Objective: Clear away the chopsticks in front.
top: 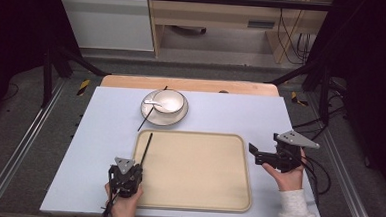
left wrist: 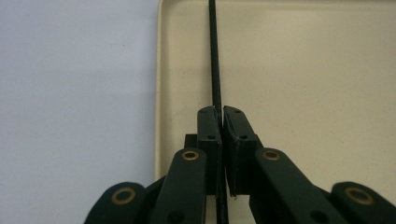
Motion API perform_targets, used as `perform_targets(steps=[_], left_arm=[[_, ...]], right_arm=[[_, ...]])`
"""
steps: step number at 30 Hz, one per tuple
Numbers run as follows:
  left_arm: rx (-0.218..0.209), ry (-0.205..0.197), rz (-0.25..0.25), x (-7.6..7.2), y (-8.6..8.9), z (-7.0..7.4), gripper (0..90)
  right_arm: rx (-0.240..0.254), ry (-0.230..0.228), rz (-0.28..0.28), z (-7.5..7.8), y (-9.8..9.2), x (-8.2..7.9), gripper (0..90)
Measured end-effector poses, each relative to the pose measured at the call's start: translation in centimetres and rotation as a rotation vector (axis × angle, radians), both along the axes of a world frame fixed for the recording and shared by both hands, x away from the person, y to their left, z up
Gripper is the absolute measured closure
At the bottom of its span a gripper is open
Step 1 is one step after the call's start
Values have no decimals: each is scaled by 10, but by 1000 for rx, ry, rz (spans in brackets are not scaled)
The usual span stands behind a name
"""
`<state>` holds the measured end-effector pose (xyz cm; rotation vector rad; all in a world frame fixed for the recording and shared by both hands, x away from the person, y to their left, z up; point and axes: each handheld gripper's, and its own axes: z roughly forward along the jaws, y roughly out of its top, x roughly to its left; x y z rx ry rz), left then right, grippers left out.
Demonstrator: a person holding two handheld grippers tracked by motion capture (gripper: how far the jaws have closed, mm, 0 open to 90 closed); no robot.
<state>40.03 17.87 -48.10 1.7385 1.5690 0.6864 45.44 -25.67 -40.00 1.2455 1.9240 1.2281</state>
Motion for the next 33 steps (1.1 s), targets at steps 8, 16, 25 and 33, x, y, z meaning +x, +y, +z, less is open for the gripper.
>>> perform_targets(steps=[8,16,25,33], left_arm=[[7,1,-4,2,1,2,839],[-8,-57,-52,10,11,20,747],[-31,-120,-151,35,24,42,580],[-2,-159,-216,61,27,61,456]], right_arm=[[-2,4,3,0,1,0,41],[4,-1,-2,1,-1,-1,40],[5,-5,-3,1,-1,-1,39],[3,-6,-4,1,-1,-1,37]])
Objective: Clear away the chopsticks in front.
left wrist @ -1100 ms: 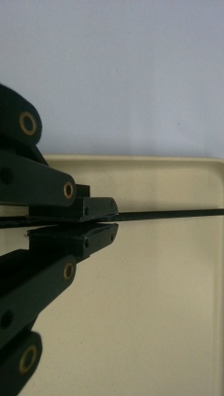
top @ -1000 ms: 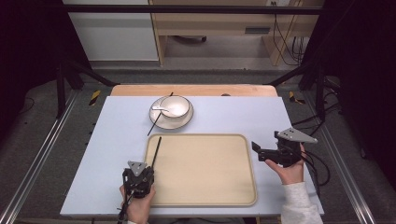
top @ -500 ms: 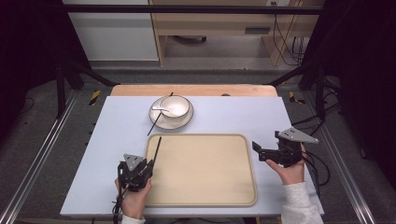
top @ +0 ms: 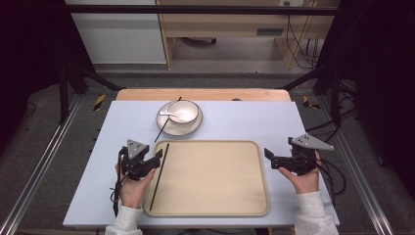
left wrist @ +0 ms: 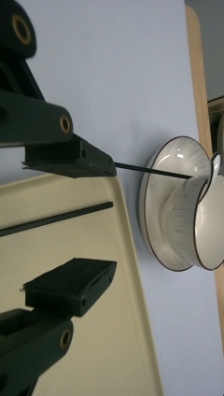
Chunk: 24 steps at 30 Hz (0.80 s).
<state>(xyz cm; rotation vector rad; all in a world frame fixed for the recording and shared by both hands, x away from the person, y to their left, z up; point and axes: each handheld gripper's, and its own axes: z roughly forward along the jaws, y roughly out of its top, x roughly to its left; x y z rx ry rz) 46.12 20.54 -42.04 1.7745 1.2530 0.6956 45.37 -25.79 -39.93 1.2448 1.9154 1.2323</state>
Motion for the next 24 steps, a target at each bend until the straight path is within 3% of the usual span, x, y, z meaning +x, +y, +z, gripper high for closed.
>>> perform_targets(steps=[6,13,16,24], left_arm=[[8,11,-43,24,7,4,371],[26,24,-53,52,14,6,316],[66,29,-57,63,13,9,293],[104,47,-100,90,10,8,289]], right_arm=[[4,-1,-1,0,0,0,37],[2,-1,-2,0,0,1,36],[-5,3,0,-1,1,1,35],[-6,8,1,-2,2,2,35]])
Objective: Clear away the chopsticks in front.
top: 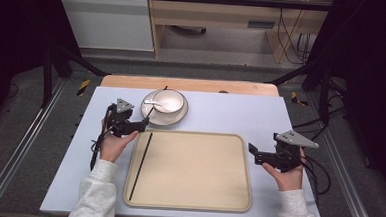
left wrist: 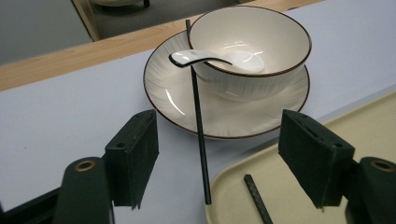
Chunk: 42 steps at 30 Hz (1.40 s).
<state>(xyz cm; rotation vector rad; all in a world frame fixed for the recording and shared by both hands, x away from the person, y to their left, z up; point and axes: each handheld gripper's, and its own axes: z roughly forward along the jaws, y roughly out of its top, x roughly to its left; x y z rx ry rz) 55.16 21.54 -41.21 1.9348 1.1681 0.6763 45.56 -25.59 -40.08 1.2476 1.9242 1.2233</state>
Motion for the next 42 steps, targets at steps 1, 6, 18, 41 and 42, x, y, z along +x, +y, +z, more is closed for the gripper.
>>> perform_targets(steps=[1,6,18,41,42], left_arm=[[8,6,-4,3,-1,-1,289],[47,29,-3,20,-1,-4,297],[106,57,-13,48,-11,-10,340],[138,107,0,76,-18,-42,728],[135,107,5,77,-18,-43,745]], right_arm=[[0,1,0,0,0,0,35],[-5,2,3,-1,0,1,35],[-10,6,2,-2,1,2,37],[-9,8,-1,-3,1,3,42],[-10,7,-2,-3,1,3,42]])
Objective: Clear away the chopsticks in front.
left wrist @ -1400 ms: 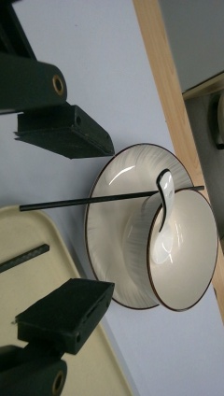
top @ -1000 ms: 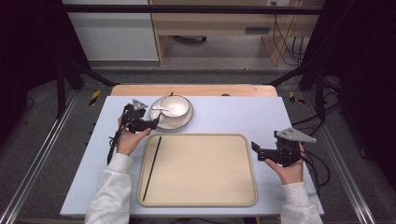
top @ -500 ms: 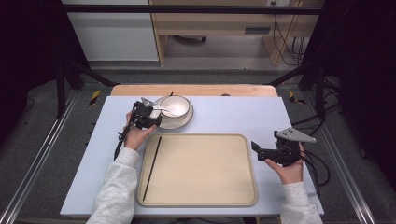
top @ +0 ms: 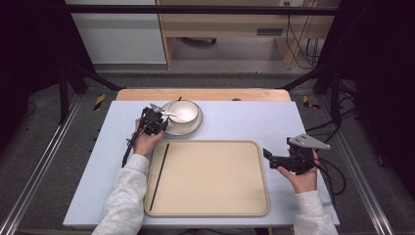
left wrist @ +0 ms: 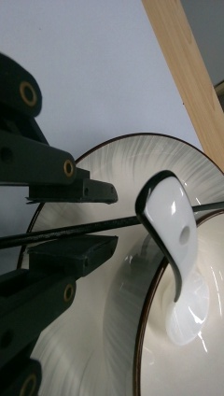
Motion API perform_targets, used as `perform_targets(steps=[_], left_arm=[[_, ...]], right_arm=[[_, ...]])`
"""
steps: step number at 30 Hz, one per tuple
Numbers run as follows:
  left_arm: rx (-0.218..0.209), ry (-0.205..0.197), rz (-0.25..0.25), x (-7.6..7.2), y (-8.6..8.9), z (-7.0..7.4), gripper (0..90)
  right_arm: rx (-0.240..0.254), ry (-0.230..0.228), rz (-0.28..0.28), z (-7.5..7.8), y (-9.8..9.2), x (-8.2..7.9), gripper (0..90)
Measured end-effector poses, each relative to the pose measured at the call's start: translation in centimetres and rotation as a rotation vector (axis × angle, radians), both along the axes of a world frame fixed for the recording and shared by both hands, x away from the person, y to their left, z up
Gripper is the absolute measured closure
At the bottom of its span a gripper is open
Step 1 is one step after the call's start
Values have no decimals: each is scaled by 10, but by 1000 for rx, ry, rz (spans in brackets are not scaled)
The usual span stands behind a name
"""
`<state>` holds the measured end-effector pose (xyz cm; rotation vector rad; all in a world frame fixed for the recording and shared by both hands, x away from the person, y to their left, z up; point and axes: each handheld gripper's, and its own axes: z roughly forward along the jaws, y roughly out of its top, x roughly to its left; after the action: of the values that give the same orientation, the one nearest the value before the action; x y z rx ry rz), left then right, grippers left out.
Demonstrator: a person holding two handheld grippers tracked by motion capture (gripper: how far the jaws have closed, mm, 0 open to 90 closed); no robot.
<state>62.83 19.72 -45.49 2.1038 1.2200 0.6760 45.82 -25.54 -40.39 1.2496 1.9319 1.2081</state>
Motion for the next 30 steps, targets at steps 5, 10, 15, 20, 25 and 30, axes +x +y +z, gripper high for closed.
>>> perform_targets(steps=[5,10,15,20,25,30], left_arm=[[-9,-2,16,1,1,-1,823],[-21,-1,25,1,1,-1,852],[-28,13,40,0,3,0,855],[-31,8,48,-5,5,6,857],[-39,-11,69,-13,10,14,858],[-55,-19,102,-25,18,17,857]], right_arm=[[-2,-2,0,0,-1,0,42],[-1,0,-1,0,0,0,42],[0,0,0,0,-1,0,43],[-2,-1,-1,0,-1,0,44],[2,-3,-2,0,-1,-1,44],[5,-7,-3,1,-1,-1,43]])
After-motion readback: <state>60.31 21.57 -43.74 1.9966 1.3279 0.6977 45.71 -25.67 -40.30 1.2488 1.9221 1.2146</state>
